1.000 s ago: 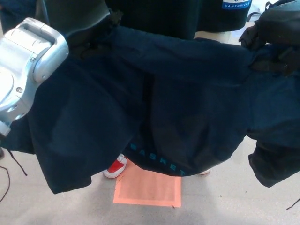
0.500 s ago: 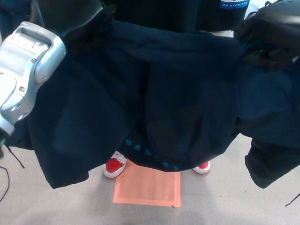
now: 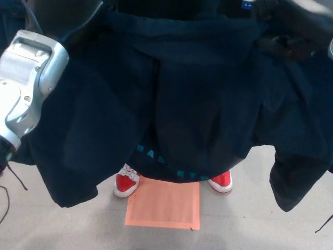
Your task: A person hands a coat to the robot and the robot grabs it with both hands and holds it while the person wears the coat.
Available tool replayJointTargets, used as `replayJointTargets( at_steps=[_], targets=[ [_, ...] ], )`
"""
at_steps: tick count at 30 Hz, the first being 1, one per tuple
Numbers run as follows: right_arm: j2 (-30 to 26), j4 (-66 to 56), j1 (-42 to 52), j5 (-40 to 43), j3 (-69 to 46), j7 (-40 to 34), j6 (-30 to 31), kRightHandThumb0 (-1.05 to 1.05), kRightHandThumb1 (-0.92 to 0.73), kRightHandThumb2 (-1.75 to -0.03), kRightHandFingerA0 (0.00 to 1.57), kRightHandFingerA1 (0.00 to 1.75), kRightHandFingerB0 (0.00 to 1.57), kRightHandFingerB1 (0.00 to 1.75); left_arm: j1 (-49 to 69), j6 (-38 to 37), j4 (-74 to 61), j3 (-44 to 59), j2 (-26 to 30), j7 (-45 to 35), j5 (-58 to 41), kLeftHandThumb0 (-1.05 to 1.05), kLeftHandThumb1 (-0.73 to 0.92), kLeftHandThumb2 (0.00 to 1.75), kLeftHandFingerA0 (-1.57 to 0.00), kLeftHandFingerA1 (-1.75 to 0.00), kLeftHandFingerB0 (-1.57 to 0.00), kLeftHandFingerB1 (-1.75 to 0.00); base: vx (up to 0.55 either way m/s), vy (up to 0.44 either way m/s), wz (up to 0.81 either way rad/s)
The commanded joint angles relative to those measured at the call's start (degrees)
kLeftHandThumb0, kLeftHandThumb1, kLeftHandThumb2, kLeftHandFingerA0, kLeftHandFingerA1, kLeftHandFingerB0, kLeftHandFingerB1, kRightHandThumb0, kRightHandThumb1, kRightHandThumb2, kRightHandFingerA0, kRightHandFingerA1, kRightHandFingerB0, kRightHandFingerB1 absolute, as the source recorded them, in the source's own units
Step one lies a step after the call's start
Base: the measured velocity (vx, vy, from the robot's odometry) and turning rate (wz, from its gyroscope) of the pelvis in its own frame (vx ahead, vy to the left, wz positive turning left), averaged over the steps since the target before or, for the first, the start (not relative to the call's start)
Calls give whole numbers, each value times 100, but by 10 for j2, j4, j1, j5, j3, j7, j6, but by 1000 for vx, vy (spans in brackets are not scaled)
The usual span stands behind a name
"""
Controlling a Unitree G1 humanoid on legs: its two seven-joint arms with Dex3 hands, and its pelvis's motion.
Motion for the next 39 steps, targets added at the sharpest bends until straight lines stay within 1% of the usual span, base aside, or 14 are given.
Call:
replayJointTargets(
  at_steps=[1, 2, 5, 6, 7, 9, 12, 13, 17, 19, 22, 23, 29, 39],
  targets=[
    [122, 124, -23, -42, -146, -483, -32, -40, -90, -71, 105, 153, 88, 102, -33, -16, 106, 89, -71, 358, -1, -42, 81, 64, -91, -175, -65, -163, 0, 0, 0],
    [124, 125, -30, -48, -145, -493, -33, -42, -90, -69, 108, 145, 94, 77, -36, -15, 103, 91, -74, 360, -1, -44, 78, 64, -92, -175, -64, -165, 0, 0, 0],
    [133, 128, -44, -49, -147, -504, -43, -42, -89, -69, 107, 145, 95, 87, -42, -8, 97, 91, -82, 366, 4, -44, 76, 63, -92, -175, -67, -165, 0, 0, 0],
    [139, 131, -50, -49, -148, -509, -45, -45, -89, -74, 95, 174, 81, 152, -46, -7, 99, 89, -84, 375, 9, -44, 80, 64, -91, -175, -66, -166, 0, 0, 0],
    [142, 135, -55, -53, -148, -517, -45, -41, -92, -69, 101, 175, 75, 170, -49, -12, 102, 90, -85, 384, 9, -41, 78, 63, -92, -175, -66, -168, 0, 0, 0],
    [145, 141, -62, -63, -145, -531, -44, -37, -92, -67, 101, 175, 79, 175, -51, -22, 103, 93, -86, 392, 7, -43, 79, 63, -92, -175, -64, -172, 0, 0, 0],
    [147, 141, -70, -70, -146, -536, -40, -37, -92, -67, 101, 175, 76, 175, -53, -20, 94, 95, -83, 385, 9, -43, 79, 64, -92, -175, -66, -166, 0, 0, 0],
    [147, 140, -72, -75, -145, -540, -37, -37, -88, -75, 101, 175, 86, 151, -54, -12, 89, 95, -81, 386, 16, -43, 81, 64, -88, -171, -72, -138, 0, 0, 0],
    [150, 130, -76, -87, -150, -551, -28, -39, -87, -74, 104, 168, 90, 147, -59, -39, 84, 103, -66, 423, 20, -40, 79, 64, -91, -175, -67, -159, 0, 0, 0],
    [151, 135, -83, -79, -159, -556, -42, -36, -88, -70, 114, 150, 92, 134, -78, -9, 85, 97, -60, 443, 45, -42, 84, 66, -96, -175, -69, -165, 0, 0, 0],
    [149, 142, -92, -84, -158, -565, -46, -37, -90, -67, 112, 154, 90, 140, -87, -13, 73, 107, -61, 431, 36, -41, 85, 65, -97, -175, -66, -169, 0, 0, 0],
    [151, 144, -102, -83, -160, -567, -48, -41, -88, -75, 101, 168, 85, 153, -102, -25, 71, 112, -58, 425, 29, -35, 82, 63, -94, -175, -60, -173, 0, 0, 0],
    [141, 163, -153, -102, -152, -575, -51, -36, -90, -68, 101, 175, 75, 167, -176, -33, 88, 116, -55, 417, 26, -35, 89, 66, -95, -175, -61, -171, 0, 0, 0],
    [115, 227, -268, -95, -154, -576, -96, -34, -87, -65, 99, 175, 62, 165, -302, -46, 156, 111, -42, 399, 21, -37, 88, 66, -98, -175, -67, -175, 0, 0, 0]
  ],
)
